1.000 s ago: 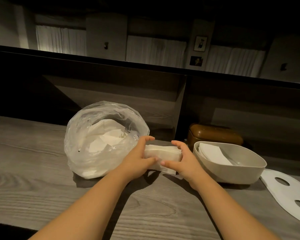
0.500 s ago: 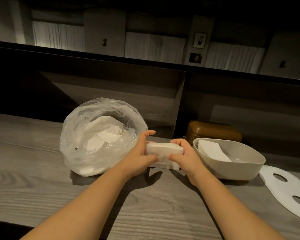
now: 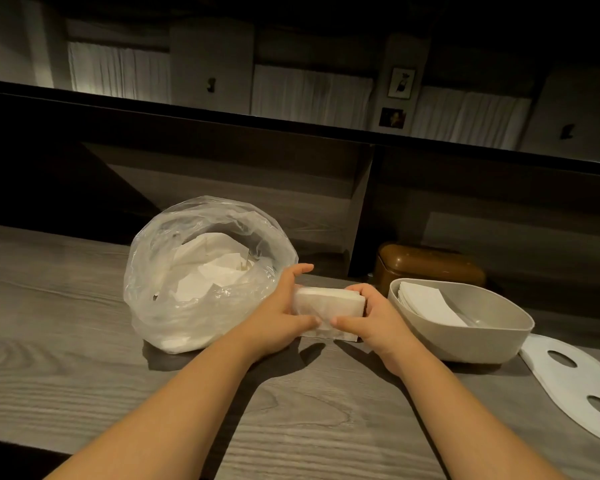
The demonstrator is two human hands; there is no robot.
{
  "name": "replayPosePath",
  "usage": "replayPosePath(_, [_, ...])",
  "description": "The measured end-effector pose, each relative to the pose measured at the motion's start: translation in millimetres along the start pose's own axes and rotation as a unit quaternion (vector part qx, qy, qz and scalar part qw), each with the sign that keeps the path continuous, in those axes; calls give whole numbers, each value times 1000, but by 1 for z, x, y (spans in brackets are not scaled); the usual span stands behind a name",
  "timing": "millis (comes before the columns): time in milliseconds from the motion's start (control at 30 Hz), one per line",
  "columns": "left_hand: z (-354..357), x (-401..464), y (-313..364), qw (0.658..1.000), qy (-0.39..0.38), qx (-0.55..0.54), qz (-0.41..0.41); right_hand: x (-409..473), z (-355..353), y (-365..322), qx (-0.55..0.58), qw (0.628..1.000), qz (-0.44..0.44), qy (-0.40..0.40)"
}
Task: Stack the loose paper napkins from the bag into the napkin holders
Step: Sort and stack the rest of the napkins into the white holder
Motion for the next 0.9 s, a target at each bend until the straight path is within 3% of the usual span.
replayPosePath(67, [4, -2, 1, 1000, -26, 13, 4, -2, 2, -2, -7, 1000, -4, -11])
replayPosePath(267, [-15, 5, -7, 996, 83, -22, -22, -2, -2, -3, -14, 1000, -7, 16])
replayPosePath(500, [-17, 9, -9, 986, 99, -124, -44, -5, -1, -10, 95, 995, -5, 1])
replayPosePath(633, [-18, 11, -17, 976, 122, -156, -87, -6, 3, -10, 56, 998, 9, 6])
replayPosePath(767, [-15, 10, -13, 978, 102, -160, -89, -1, 2, -5, 79, 997, 13, 8])
replayPosePath(900, [-2, 2, -2, 997, 5, -69, -37, -2, 7, -2, 2, 1000, -11, -12])
Point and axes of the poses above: each hand's wrist, its own x-axis towards the middle knuckle, its own z-axis out of the palm, y = z × x, the point moved 7 cm from there along x, towards the middle knuckle, and after that the axes turned 12 degrees about y, right-handed, at the moved point
